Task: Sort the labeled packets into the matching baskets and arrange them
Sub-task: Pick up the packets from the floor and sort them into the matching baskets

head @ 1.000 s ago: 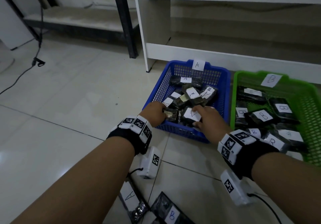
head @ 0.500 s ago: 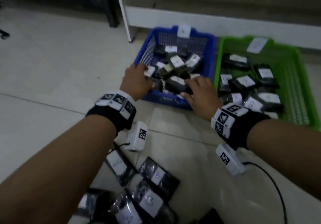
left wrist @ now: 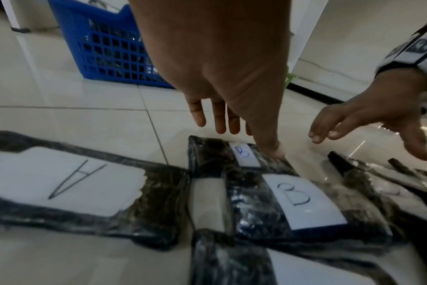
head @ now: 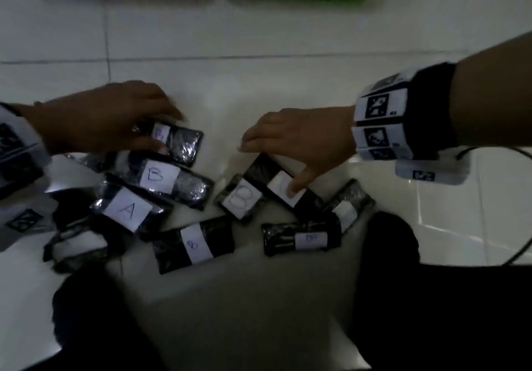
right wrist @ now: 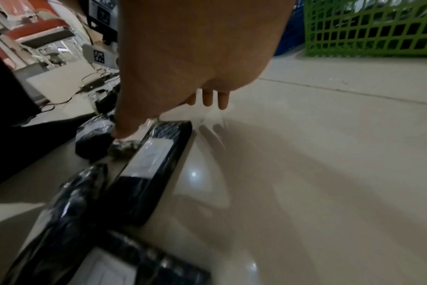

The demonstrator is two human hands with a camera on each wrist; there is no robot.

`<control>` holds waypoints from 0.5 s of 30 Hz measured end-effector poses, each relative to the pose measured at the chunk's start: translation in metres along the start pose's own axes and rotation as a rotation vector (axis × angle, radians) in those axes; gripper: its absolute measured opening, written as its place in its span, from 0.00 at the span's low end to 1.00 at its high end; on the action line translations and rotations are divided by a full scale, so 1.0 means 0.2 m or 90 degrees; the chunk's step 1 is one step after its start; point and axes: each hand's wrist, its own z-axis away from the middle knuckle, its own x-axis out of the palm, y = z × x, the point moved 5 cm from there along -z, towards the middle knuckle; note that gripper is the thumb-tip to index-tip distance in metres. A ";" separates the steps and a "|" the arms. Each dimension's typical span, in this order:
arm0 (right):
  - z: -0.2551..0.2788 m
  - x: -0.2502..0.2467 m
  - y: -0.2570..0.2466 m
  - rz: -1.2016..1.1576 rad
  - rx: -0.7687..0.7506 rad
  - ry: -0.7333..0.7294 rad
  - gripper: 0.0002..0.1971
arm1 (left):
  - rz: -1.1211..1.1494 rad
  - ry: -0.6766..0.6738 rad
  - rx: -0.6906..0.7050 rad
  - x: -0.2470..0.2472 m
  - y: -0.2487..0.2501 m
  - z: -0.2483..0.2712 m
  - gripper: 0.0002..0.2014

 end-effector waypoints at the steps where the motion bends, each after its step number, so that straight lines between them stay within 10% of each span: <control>1: 0.03 0.05 0.00 0.039 0.013 -0.048 0.51 | -0.001 -0.009 -0.009 0.02 0.00 0.00 0.30; 7: -0.02 0.10 -0.02 0.123 0.066 -0.104 0.53 | 0.026 -0.050 -0.111 0.00 0.03 -0.06 0.25; 15: -0.03 -0.03 0.17 -0.298 0.246 -0.038 0.36 | 0.146 -0.048 -0.126 -0.10 0.12 -0.27 0.19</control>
